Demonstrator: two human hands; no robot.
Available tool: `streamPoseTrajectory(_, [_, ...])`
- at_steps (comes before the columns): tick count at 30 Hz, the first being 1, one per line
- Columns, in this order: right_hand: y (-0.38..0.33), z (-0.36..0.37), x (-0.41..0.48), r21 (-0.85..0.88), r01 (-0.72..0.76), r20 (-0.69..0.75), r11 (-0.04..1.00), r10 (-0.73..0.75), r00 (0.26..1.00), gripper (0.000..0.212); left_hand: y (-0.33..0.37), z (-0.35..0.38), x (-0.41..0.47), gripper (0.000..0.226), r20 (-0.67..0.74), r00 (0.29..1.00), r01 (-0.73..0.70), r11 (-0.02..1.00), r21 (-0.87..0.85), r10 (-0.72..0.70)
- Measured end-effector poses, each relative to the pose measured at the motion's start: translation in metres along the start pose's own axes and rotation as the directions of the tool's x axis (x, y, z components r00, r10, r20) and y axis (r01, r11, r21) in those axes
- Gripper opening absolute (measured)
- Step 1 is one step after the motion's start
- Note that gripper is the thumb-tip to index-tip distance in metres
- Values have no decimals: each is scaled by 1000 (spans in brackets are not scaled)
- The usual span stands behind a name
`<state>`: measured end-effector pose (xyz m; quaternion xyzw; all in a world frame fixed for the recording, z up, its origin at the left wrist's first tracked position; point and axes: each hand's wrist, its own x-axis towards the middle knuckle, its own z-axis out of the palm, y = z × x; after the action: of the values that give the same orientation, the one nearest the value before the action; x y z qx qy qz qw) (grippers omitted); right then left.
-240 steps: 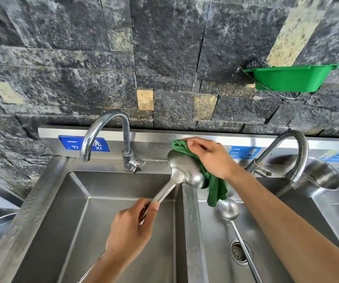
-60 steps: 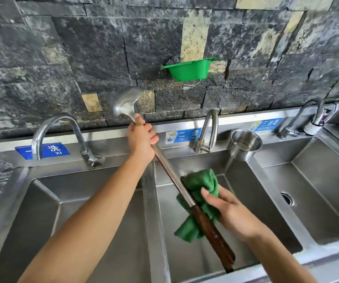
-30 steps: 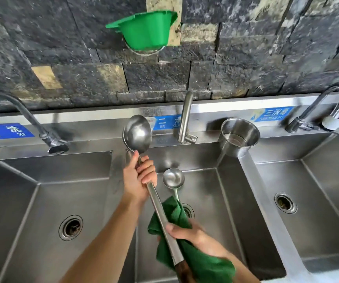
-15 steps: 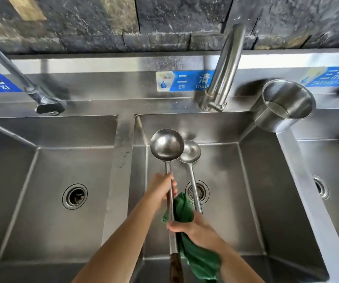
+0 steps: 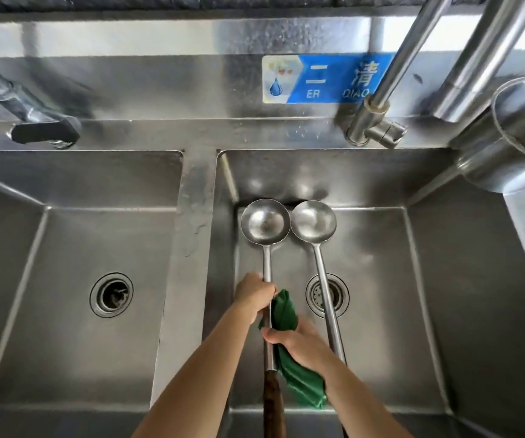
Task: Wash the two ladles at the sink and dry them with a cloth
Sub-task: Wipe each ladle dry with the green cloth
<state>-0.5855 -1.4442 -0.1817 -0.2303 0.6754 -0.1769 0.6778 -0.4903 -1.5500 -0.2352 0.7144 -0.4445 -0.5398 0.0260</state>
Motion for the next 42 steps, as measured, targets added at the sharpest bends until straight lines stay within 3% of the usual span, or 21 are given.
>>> streamPoseTrajectory(6, [9,1,13,56,11,43,998,-14,999,34,-5,1,13,2,-17,1000,-10,999,47,11])
streamPoseTrajectory(9, [9,1,11,-55,44,9,997,-44,999,32,-2,0,5,11,-53,998,-23,975,220,35])
streamPoseTrajectory(11, [9,1,4,-110,41,-70,993,-49,996,27,-1,1,-10,21,-84,989,-94,948,304,125])
streamPoseTrajectory(12, [8,-2,-2,-68,31,-98,997,-38,994,25,1,1,-21,26,-85,978,-155,940,304,189])
streamPoseTrajectory(14, [4,-16,-14,190,9,-79,982,6,997,34,7,-8,-46,44,-43,957,-268,928,258,289])
streamPoseTrajectory(16, [-8,-34,-32,462,-37,113,886,-17,993,47,18,-27,-70,61,143,949,-299,947,115,282])
streamPoseTrajectory(19, [-34,-42,-58,611,-67,350,788,-194,917,52,33,-69,-102,49,413,858,-300,951,-77,305])
streamPoseTrajectory(21, [-48,-35,-66,628,-76,410,775,-246,878,53,40,-94,-119,39,355,852,-398,917,-34,384])
streamPoseTrajectory(23, [-63,-18,-76,592,-67,465,803,-273,842,55,47,-115,-137,32,187,840,-524,851,42,509])
streamPoseTrajectory(27, [-78,12,-87,432,183,357,883,-353,864,83,66,-152,-179,45,-122,697,-658,697,284,707])
streamPoseTrajectory(29, [-81,26,-92,442,290,296,849,-443,846,95,73,-169,-203,49,-163,631,-652,632,419,758])
streamPoseTrajectory(31, [-85,35,-90,561,325,280,761,-544,791,102,81,-177,-221,52,-162,609,-646,604,467,777])
streamPoseTrajectory(35, [-93,49,-87,642,352,293,681,-642,708,96,85,-200,-241,53,-220,611,-651,640,407,761])
streamPoseTrajectory(37, [-93,46,-83,652,332,319,682,-644,695,94,78,-213,-239,49,-217,657,-654,689,312,722])
streamPoseTrajectory(38, [-94,43,-80,641,313,322,701,-616,719,89,73,-219,-234,45,-216,708,-638,741,211,672])
streamPoseTrajectory(40, [-97,38,-73,514,357,304,780,-555,775,70,57,-230,-219,33,-189,843,-532,832,-156,504])
streamPoseTrajectory(42, [-101,36,-64,358,407,196,840,-494,847,47,33,-238,-198,19,-141,929,-367,804,-468,342])
